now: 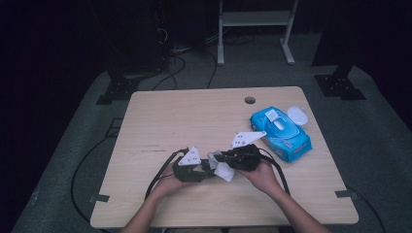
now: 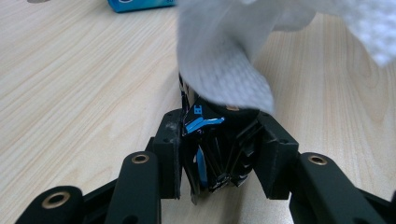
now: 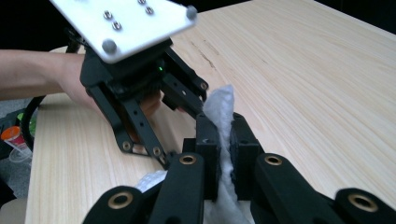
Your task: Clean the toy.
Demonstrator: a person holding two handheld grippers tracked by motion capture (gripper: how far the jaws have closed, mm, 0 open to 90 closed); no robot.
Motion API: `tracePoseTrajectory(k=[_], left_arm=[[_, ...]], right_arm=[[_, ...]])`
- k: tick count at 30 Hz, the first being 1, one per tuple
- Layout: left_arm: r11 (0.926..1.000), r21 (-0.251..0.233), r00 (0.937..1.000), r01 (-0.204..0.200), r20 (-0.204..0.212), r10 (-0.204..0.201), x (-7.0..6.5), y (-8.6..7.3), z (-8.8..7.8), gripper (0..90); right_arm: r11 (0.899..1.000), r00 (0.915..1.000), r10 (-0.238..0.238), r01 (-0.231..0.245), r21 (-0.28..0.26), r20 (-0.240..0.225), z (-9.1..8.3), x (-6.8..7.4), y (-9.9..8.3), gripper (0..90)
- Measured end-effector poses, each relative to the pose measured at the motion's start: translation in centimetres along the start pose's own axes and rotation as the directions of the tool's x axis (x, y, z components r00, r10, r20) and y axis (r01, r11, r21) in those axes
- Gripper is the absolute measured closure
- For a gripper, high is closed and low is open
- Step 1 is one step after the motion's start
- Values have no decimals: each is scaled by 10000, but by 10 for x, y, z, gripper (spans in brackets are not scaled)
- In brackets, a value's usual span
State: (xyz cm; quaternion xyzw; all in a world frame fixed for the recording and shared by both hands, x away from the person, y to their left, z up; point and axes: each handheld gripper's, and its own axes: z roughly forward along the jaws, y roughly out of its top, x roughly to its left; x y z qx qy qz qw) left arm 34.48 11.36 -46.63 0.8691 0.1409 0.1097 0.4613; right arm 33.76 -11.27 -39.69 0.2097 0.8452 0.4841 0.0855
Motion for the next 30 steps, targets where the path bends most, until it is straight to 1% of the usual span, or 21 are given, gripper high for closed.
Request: tracePoseTrajectory(k=[3,5,7,9,10,12,15,18,21,26,27,30], left_arm=[[10000,5,10000,-34,20,34,0,0,-1,579],[10000,-22,10000,26,27,-26,1,-1,-1,579],[10000,37,10000,-51,-3,51,1,0,-1,580],[10000,20,10000,-23,-14,23,2,-1,-1,581],[10000,27,10000,-58,-24,58,2,-1,-1,581],[10000,8,10000,-94,-18,94,3,-1,-1,582],[9999,-38,9999,-115,-28,115,2,-2,-1,582],[9999,-30,9999,-122,-33,122,2,-2,-1,582],[9999,-49,9999,-128,-35,128,2,-2,-1,582],[9998,20,9997,-215,-94,215,2,-2,-2,583],[9998,0,9998,-201,-85,201,2,-2,-2,583],[9997,-4,9997,-233,-94,233,3,-3,-2,583]], right_arm=[[9998,10000,-45,45,171,-30,9,0,2,846],[9992,9999,-98,97,400,23,17,-2,1,846],[9980,10000,-95,97,618,-27,25,-4,-3,845],[9958,9996,-284,289,872,-69,31,-4,-5,843],[9955,9996,-272,279,906,-90,33,-4,-6,843],[9959,9996,-259,266,870,-97,33,-6,-6,843],[9946,9993,-377,370,969,61,31,-6,-6,843],[9942,9992,-358,338,1024,179,29,-8,-7,842],[9951,9995,-278,260,949,174,29,-7,-7,843],[9942,9990,-431,416,996,126,31,-5,-8,843],[9938,9989,-438,418,1029,177,29,-7,-8,844],[9928,9979,-375,312,1153,530,23,-13,-10,844]])
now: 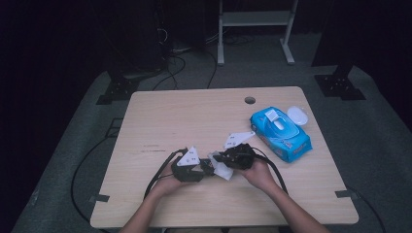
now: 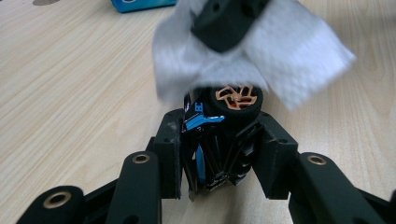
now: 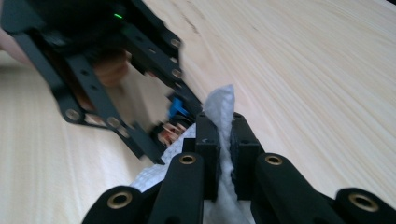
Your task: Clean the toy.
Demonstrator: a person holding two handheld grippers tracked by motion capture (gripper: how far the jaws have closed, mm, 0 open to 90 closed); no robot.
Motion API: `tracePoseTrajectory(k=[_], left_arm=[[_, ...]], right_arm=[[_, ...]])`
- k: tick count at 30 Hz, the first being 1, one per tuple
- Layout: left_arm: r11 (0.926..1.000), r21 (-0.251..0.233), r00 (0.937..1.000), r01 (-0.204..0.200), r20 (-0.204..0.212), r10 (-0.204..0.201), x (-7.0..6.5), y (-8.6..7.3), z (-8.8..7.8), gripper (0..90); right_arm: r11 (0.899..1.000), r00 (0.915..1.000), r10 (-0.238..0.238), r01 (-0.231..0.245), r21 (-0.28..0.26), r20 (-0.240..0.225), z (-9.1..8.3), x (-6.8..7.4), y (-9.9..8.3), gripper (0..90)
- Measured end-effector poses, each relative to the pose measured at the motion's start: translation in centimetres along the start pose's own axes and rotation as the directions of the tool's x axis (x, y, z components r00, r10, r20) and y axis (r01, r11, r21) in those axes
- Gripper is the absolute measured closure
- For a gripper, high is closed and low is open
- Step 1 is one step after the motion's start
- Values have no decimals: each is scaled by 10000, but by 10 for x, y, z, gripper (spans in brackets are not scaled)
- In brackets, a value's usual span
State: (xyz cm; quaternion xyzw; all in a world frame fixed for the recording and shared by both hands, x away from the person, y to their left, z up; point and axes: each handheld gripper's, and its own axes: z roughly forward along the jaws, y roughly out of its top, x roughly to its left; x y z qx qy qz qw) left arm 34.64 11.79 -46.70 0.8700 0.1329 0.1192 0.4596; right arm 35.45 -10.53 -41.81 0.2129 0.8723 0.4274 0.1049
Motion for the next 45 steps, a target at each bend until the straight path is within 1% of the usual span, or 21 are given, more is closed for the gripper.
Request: tracePoseTrajectory(k=[2,4,6,8,11,12,14,19,21,23,25,27,29,31,33,35,37,40,42,44,45], left_arm=[[10000,-2,10000,5,4,-5,0,0,0,583],[10000,22,10000,-9,-7,9,0,1,0,582],[10000,17,10000,5,-7,-5,0,1,0,583],[10000,32,10000,7,-24,-7,0,1,0,582],[10000,9,10000,78,-18,-78,-1,0,0,583],[10000,-11,10000,77,-1,-77,0,-1,0,583],[10000,8,10000,20,58,-20,1,-1,-1,582],[10000,32,10000,-32,35,31,1,-1,-1,583],[10000,60,10000,-28,34,28,1,-1,-1,583],[10000,45,10000,-34,37,34,2,-1,-1,583],[10000,59,10000,-28,14,28,1,-1,-1,583],[10000,52,10000,-2,8,2,1,-1,0,582],[10000,50,10000,24,1,-24,0,-1,-1,582],[10000,46,10000,-3,-9,3,1,-1,-1,583],[10000,58,10000,17,-40,-17,1,-2,-2,583],[9999,25,9999,103,-49,-103,2,-3,-3,583],[10000,45,10000,28,-48,-28,3,-3,-3,583],[10000,86,10000,10,-38,-10,3,-3,-3,583],[10000,79,10000,-16,-42,16,3,-3,-4,583],[10000,92,10000,-18,-52,19,3,-3,-4,583],[10000,62,10000,14,-62,-13,3,-3,-4,583]], right_arm=[[9999,9997,136,-137,29,215,-4,-5,-3,844],[9996,9995,292,-292,-1,155,-5,-7,-4,844],[9998,9997,219,-219,0,111,-2,-4,-2,844],[9997,9994,206,-209,-127,-266,3,2,1,844],[9998,9992,-169,164,-131,-369,11,11,7,843],[9996,9991,-274,271,-89,-322,12,12,8,843],[9999,9996,-98,96,-72,-265,10,9,7,844],[9999,9987,71,-78,145,503,-8,-5,-5,844],[9996,9985,257,-263,123,487,-13,-10,-9,843],[9995,9983,289,-296,134,516,-12,-9,-9,843],[9997,9989,204,-210,147,424,-8,-5,-5,844],[9997,9996,207,-208,107,178,-2,2,-1,843],[9999,9997,140,-141,-27,-194,4,8,4,843],[10000,9994,-62,59,-75,-353,10,16,8,843],[9996,9993,-276,276,2,-265,12,19,10,843],[9994,9994,-326,327,87,-95,9,15,8,843],[9991,9991,-365,359,239,214,3,12,5,843],[9992,9977,-217,194,355,641,-8,1,-3,843],[9995,9973,-45,22,315,730,-14,-6,-7,844],[9994,9949,-3,-33,349,1007,-21,-11,-12,844],[9993,9946,97,-134,353,1032,-24,-15,-14,844]])
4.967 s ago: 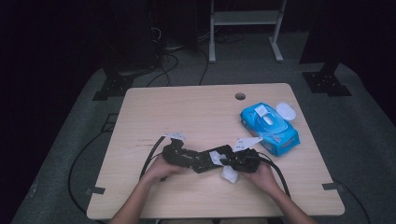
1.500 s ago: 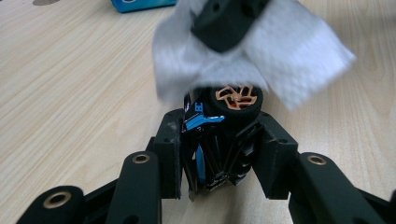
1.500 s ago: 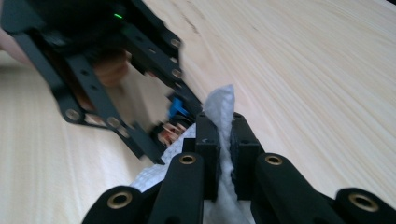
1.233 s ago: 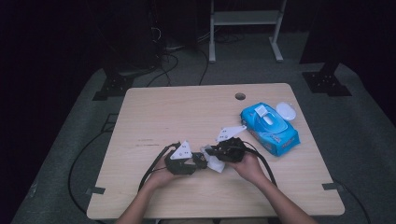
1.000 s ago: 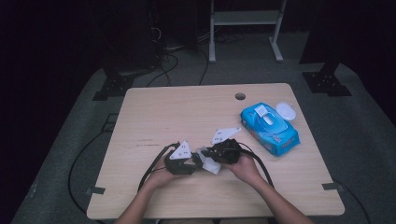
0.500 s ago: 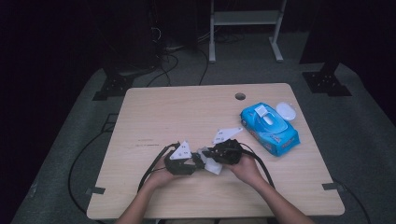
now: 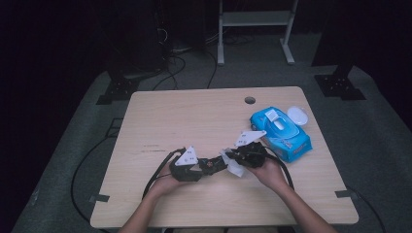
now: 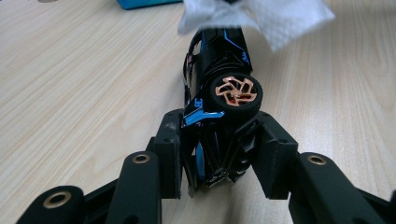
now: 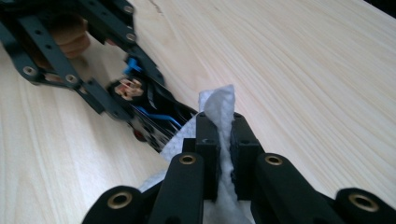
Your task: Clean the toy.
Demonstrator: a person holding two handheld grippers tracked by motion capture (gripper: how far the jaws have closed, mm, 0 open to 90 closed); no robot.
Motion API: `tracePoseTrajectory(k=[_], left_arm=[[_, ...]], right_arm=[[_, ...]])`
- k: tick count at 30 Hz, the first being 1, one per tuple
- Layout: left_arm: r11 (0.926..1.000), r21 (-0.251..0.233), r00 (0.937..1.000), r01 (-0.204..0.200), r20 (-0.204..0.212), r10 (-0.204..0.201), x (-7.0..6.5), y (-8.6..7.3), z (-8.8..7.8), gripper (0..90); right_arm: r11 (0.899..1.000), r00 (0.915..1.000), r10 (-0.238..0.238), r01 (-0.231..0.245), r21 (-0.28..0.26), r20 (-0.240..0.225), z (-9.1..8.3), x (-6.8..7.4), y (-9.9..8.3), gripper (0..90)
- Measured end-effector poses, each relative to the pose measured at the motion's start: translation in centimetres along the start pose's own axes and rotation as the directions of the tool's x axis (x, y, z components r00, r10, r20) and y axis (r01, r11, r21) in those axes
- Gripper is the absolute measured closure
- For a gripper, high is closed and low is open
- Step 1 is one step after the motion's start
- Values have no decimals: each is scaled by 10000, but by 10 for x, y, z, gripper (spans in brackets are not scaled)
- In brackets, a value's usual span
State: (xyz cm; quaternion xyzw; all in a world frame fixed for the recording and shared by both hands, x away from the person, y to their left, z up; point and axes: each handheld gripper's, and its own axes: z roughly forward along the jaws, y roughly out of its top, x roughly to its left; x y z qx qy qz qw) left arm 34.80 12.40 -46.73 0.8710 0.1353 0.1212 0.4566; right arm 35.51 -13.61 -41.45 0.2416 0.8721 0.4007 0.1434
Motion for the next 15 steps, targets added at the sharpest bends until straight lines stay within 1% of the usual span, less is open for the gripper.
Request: tracePoseTrajectory(k=[2,5,6,10,13,15], left_arm=[[10000,-14,10000,22,-21,-23,0,-1,-1,583],[10000,-3,10000,-10,-33,10,0,-1,-1,583],[10000,-6,10000,-7,-32,7,0,-1,-1,583],[10000,24,10000,-27,-31,27,0,0,-1,583],[10000,50,10000,-60,-30,60,0,0,-1,583],[10000,42,10000,-46,-27,46,0,0,-1,583]], right_arm=[[9999,9998,123,-123,10,143,-4,-7,-4,844],[9995,9995,317,-316,-71,87,-8,-14,-9,844],[9995,9995,292,-290,-89,136,-8,-14,-9,844],[9992,9992,376,-375,-122,95,-8,-13,-9,844],[9993,9994,335,-336,-147,-46,-1,-7,-4,843],[9993,9993,246,-253,-257,-275,4,-2,-1,843]])
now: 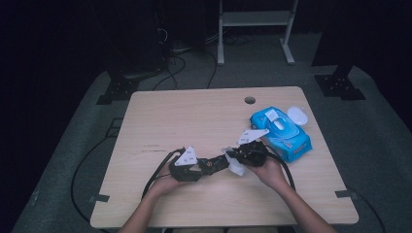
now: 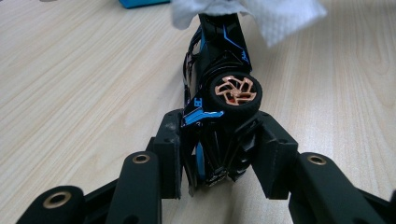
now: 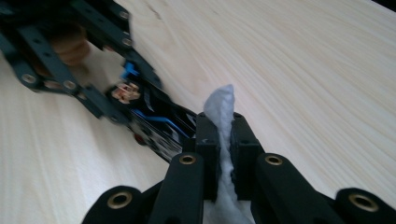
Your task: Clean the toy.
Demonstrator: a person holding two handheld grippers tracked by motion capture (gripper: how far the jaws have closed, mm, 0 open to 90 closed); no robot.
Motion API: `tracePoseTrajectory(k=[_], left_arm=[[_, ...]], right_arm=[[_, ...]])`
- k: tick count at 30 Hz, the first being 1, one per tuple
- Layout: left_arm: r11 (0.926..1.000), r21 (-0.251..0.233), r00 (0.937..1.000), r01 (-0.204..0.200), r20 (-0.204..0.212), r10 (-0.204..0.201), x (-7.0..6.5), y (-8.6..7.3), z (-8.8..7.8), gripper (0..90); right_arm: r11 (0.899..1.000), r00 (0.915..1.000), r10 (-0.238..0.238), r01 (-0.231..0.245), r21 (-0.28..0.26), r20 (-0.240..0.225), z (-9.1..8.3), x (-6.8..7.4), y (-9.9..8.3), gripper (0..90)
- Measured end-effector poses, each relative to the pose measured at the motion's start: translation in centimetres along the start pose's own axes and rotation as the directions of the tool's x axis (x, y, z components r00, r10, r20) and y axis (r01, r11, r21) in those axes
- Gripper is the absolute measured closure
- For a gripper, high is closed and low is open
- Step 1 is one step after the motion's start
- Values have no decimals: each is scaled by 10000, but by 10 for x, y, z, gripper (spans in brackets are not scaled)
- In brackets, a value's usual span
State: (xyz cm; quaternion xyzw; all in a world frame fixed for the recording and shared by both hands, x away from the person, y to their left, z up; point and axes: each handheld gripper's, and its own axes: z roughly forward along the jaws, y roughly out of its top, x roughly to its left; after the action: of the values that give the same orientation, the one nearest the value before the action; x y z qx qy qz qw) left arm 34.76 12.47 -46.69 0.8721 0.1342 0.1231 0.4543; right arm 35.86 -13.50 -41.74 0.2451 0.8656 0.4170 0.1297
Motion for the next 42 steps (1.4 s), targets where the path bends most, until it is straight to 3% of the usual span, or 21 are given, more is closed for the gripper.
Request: tracePoseTrajectory(k=[3,6,14,21,27,32,36,39,42], left_arm=[[10000,-4,10000,18,-3,-18,1,-1,-1,583],[10000,-35,10000,53,-27,-53,1,-2,-3,583],[10000,-23,10000,12,1,-12,2,-3,-3,583],[10000,4,10000,16,-3,-16,2,-3,-3,583],[10000,50,10000,-5,-33,5,2,-2,-3,583],[10000,68,10000,14,-30,-14,2,-2,-4,583],[9998,187,10000,79,10,-79,3,-2,-6,583],[9997,237,9999,104,-9,-103,3,-3,-9,583],[9996,259,9999,130,-7,-130,4,-4,-11,583]], right_arm=[[9998,9995,-179,179,11,-249,7,8,5,843],[9994,9994,-331,333,136,-126,8,9,6,843],[9995,9992,315,-313,-71,260,-11,-14,-8,844],[9985,9979,537,-533,-119,363,-16,-19,-11,844],[9994,9994,336,-335,-117,108,-4,-10,-3,844],[9997,9983,168,-179,-186,-552,12,8,7,845],[9995,9919,32,-70,-293,-1270,25,26,16,844],[9993,9919,-313,285,-246,-1229,30,33,19,845],[9996,9949,-244,226,-191,-974,25,28,17,845]])
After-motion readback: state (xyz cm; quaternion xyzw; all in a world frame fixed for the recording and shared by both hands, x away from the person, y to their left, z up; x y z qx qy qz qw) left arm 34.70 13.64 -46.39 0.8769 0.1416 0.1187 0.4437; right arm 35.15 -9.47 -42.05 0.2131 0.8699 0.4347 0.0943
